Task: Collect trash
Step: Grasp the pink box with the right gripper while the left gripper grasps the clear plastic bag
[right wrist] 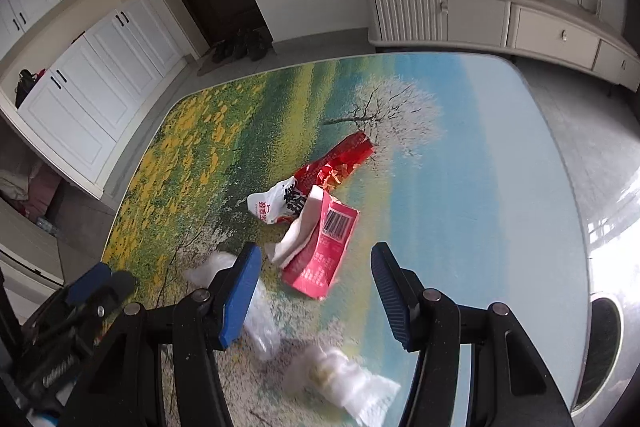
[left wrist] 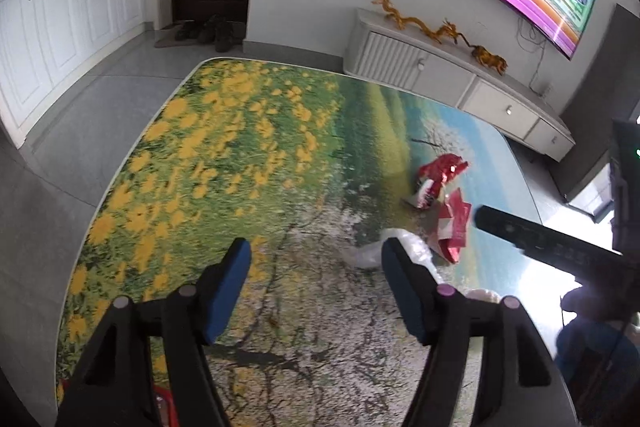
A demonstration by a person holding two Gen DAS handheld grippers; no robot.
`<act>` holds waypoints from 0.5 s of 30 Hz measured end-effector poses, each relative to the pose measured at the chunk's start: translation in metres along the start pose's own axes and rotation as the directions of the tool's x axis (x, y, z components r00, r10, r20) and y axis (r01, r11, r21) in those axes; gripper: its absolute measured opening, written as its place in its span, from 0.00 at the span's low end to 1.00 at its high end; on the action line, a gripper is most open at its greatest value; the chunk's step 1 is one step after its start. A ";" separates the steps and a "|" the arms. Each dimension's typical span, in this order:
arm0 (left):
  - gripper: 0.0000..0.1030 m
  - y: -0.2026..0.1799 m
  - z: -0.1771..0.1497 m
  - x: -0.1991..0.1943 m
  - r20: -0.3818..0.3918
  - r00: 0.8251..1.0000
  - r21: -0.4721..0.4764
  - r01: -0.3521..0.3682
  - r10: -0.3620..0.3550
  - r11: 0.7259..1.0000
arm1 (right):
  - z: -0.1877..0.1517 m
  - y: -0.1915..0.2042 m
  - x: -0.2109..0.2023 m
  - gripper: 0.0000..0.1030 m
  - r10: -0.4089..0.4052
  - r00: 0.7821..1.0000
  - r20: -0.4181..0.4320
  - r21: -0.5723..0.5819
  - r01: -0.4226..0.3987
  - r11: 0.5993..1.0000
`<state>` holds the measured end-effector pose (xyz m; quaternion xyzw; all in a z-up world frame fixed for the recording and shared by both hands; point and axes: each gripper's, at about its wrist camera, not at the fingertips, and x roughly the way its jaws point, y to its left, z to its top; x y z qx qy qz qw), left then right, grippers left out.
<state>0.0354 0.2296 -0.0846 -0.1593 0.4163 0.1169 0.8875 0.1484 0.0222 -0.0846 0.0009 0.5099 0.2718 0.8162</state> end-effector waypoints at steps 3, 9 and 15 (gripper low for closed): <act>0.72 -0.017 0.002 0.012 -0.029 1.000 0.054 0.007 -0.005 0.999 | 0.005 -0.001 0.016 0.53 0.018 0.999 -0.026 0.012 -0.018 1.000; 0.72 -0.037 0.001 0.031 -0.070 0.998 0.116 0.011 -0.003 0.993 | 0.009 -0.001 0.036 0.52 0.045 0.997 -0.070 0.007 -0.045 0.999; 0.72 -0.045 0.001 0.048 -0.109 0.994 0.136 0.005 0.010 0.991 | 0.009 -0.017 0.034 0.37 0.076 0.995 -0.066 0.011 -0.075 0.997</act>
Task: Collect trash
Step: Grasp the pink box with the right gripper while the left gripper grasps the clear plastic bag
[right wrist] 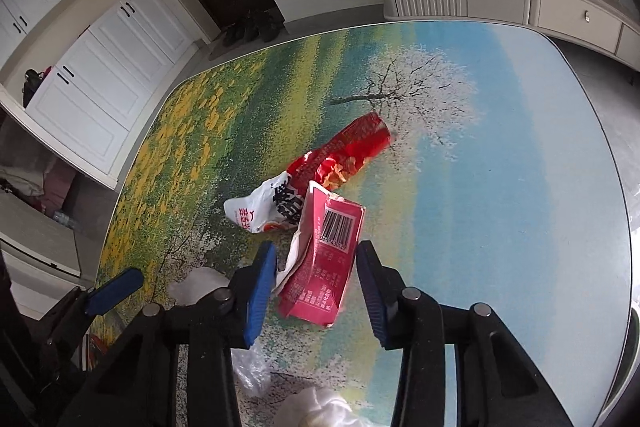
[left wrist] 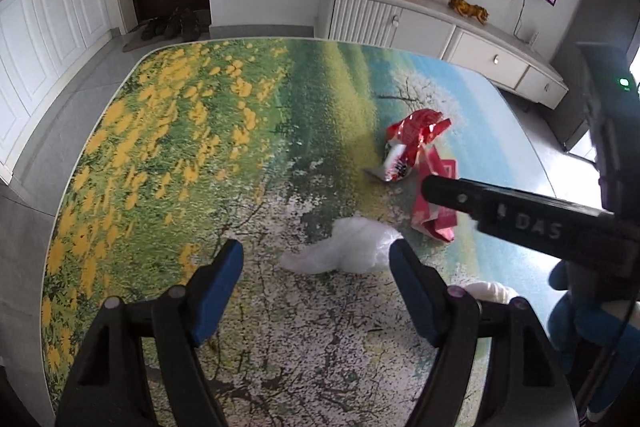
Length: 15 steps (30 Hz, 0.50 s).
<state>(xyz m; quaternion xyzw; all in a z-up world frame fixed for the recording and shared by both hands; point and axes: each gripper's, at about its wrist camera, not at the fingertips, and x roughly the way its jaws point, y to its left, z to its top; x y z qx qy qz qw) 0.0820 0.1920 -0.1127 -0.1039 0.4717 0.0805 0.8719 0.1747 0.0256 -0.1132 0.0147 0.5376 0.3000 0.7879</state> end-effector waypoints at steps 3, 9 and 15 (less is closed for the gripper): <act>0.72 -0.005 0.002 0.006 -0.012 1.000 0.012 0.000 0.000 1.000 | -0.003 -0.009 -0.004 0.36 0.008 1.000 0.006 0.014 -0.008 1.000; 0.72 -0.011 0.002 0.018 -0.048 0.999 0.013 0.019 -0.018 1.000 | -0.007 -0.019 -0.009 0.36 0.002 1.000 0.008 0.017 -0.002 1.000; 0.72 -0.019 0.001 0.029 -0.052 0.998 0.035 0.026 -0.024 0.999 | -0.006 -0.020 -0.009 0.36 0.008 1.000 0.003 0.006 -0.008 1.000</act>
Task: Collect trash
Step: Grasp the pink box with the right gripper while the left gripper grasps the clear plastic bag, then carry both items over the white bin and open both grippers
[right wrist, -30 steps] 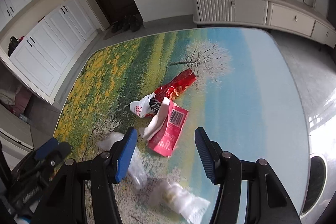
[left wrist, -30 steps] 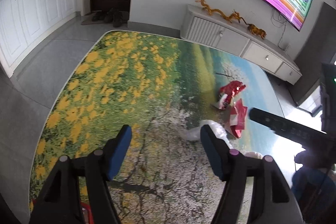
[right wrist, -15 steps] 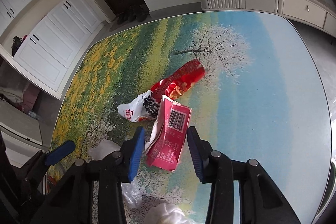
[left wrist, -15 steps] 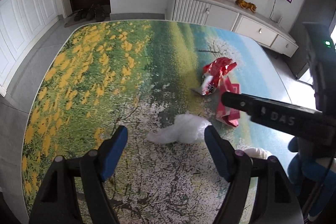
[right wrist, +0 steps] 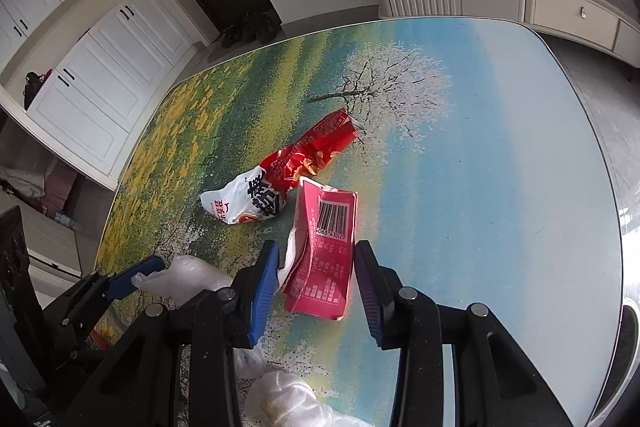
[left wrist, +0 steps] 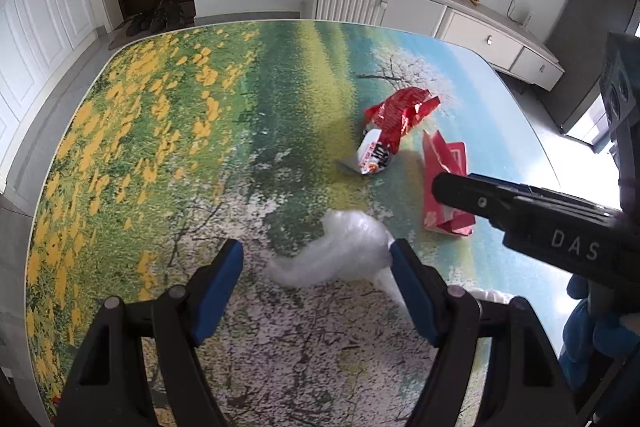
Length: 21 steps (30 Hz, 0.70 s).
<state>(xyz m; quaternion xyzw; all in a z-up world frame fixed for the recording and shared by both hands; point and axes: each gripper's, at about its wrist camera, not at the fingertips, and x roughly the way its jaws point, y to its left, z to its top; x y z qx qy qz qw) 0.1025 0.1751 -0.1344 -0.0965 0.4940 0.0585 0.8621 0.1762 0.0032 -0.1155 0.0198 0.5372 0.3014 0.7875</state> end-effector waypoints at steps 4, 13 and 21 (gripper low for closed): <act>0.68 0.003 -0.001 0.007 -0.013 0.999 -0.026 0.044 -0.045 0.999 | -0.003 -0.005 -0.001 0.33 0.025 1.000 0.002 0.013 -0.025 1.000; 0.25 -0.008 -0.007 -0.009 0.052 0.995 0.012 0.089 -0.090 0.996 | -0.019 -0.018 -0.024 0.30 0.082 0.995 0.063 0.065 -0.086 0.994; 0.24 -0.013 -0.011 -0.055 0.164 0.984 0.008 0.073 -0.073 0.997 | -0.034 -0.009 -0.073 0.30 0.051 0.984 0.168 0.037 -0.058 0.998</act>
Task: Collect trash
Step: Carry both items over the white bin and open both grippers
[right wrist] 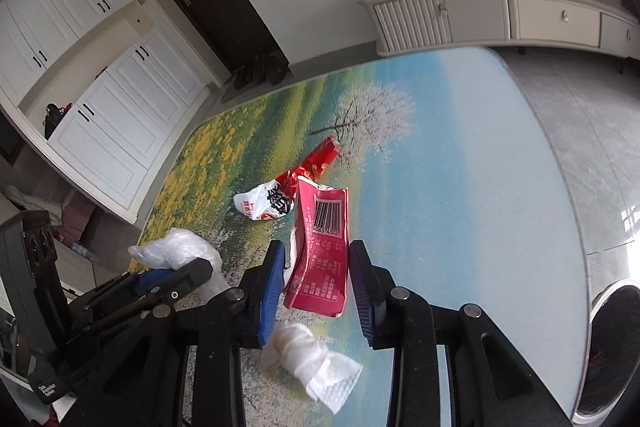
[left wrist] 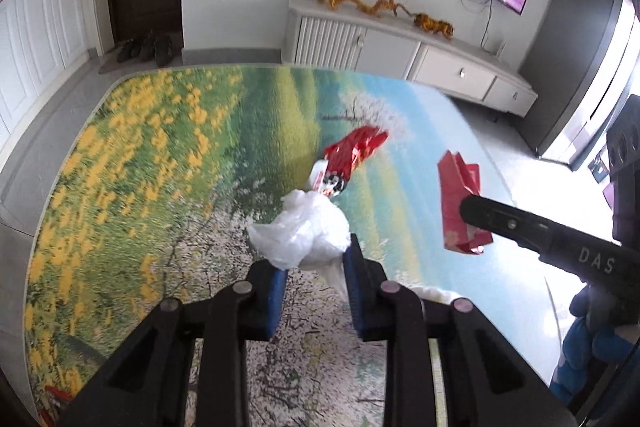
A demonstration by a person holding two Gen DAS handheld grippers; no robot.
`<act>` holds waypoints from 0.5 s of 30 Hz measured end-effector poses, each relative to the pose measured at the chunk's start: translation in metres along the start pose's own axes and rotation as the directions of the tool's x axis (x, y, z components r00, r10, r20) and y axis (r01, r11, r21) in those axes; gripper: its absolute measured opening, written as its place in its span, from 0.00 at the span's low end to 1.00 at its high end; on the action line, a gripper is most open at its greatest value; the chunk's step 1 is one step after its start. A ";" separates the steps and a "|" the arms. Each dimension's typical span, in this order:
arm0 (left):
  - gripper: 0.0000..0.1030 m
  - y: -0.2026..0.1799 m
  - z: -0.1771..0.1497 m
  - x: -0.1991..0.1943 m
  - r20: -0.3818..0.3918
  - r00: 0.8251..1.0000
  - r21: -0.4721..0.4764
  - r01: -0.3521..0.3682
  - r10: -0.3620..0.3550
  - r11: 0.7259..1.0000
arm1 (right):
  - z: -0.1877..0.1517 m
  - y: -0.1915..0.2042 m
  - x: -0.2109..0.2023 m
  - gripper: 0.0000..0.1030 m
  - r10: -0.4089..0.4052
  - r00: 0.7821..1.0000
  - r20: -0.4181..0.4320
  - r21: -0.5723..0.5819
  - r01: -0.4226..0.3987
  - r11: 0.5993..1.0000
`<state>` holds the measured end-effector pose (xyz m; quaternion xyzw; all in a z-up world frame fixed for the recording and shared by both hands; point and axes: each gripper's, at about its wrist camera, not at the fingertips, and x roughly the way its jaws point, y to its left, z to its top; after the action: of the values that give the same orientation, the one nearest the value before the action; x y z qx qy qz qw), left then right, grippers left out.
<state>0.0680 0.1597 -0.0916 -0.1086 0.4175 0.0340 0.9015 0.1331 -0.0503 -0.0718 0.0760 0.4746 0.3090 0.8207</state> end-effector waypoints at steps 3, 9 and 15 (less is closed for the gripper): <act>0.24 -0.007 0.001 -0.019 0.041 0.999 -0.002 0.002 -0.002 1.000 | -0.004 0.001 -0.022 0.30 -0.009 0.999 0.046 0.001 0.009 1.000; 0.24 -0.028 0.003 -0.054 0.111 0.993 0.007 0.039 -0.039 0.999 | -0.013 -0.003 -0.063 0.30 -0.034 0.990 0.134 0.021 0.031 0.999; 0.25 -0.059 0.007 -0.081 0.159 0.982 0.063 0.090 -0.099 0.994 | -0.022 -0.018 -0.106 0.30 -0.085 0.972 0.220 0.048 0.076 0.996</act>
<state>0.0291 0.1058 -0.0157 -0.1000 0.3381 -0.0117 0.9357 0.0841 -0.1297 -0.0132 0.1067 0.3885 0.2556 0.8788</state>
